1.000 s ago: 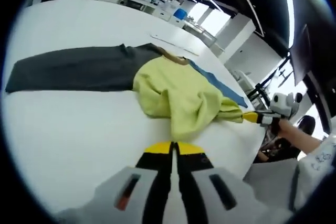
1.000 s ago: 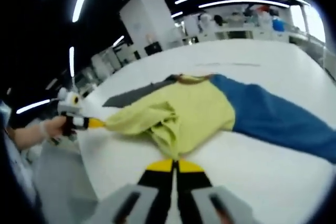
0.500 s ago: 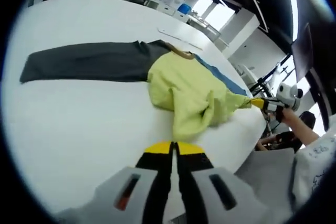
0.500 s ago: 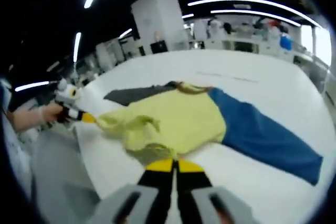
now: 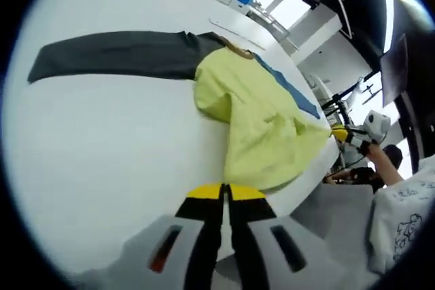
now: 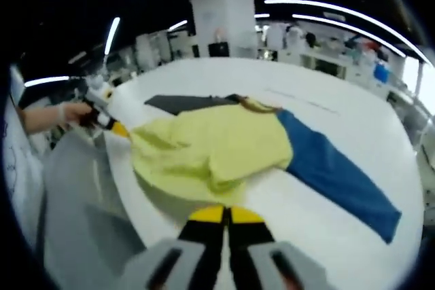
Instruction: Fold the garment on the visible template until the final outline fits inside the template.
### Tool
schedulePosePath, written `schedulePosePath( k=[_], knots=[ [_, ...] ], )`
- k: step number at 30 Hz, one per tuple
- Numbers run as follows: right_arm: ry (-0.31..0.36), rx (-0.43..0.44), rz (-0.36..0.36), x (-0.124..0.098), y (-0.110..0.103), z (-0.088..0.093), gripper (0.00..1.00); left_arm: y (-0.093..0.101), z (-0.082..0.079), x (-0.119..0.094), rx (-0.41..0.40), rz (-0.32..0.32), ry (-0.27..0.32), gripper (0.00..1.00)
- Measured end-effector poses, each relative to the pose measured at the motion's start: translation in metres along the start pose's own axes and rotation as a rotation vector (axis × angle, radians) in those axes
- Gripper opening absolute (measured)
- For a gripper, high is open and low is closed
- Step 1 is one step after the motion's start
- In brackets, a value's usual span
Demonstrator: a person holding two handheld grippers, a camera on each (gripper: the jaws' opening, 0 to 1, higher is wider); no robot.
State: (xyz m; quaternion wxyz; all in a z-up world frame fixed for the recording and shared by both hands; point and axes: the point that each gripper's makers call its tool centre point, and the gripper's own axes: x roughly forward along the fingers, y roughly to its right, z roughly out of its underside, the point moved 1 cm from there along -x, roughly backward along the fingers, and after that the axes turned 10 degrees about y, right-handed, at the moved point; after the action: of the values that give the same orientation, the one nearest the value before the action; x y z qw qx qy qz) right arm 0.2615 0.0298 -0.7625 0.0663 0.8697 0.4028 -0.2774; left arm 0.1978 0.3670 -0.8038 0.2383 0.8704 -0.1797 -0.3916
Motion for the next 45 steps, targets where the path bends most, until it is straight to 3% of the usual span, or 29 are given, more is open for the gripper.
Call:
schedulePosePath(
  k=[6,10,18,22,36,45],
  knots=[
    [-0.024,0.000,0.014,-0.013,-0.003,0.012,0.00,0.002,0.014,-0.005,-0.006,0.003,-0.062,0.00],
    [-0.074,-0.046,0.009,-0.024,-0.010,0.024,0.00,0.002,0.026,-0.007,-0.004,0.006,-0.107,0.00],
    [-0.180,-0.093,-0.030,-0.034,-0.030,0.064,0.00,0.003,0.052,-0.009,0.026,-0.009,-0.206,0.00],
    [-0.227,-0.107,-0.034,-0.032,-0.032,0.081,0.00,0.000,0.056,-0.012,0.024,-0.016,-0.224,0.00],
    [-0.306,-0.136,-0.075,-0.022,-0.040,0.103,0.00,-0.009,0.062,-0.014,0.031,-0.062,-0.240,0.00],
    [-0.321,-0.111,-0.082,-0.021,-0.040,0.106,0.00,-0.007,0.066,-0.014,0.034,-0.071,-0.243,0.00]
  ],
)
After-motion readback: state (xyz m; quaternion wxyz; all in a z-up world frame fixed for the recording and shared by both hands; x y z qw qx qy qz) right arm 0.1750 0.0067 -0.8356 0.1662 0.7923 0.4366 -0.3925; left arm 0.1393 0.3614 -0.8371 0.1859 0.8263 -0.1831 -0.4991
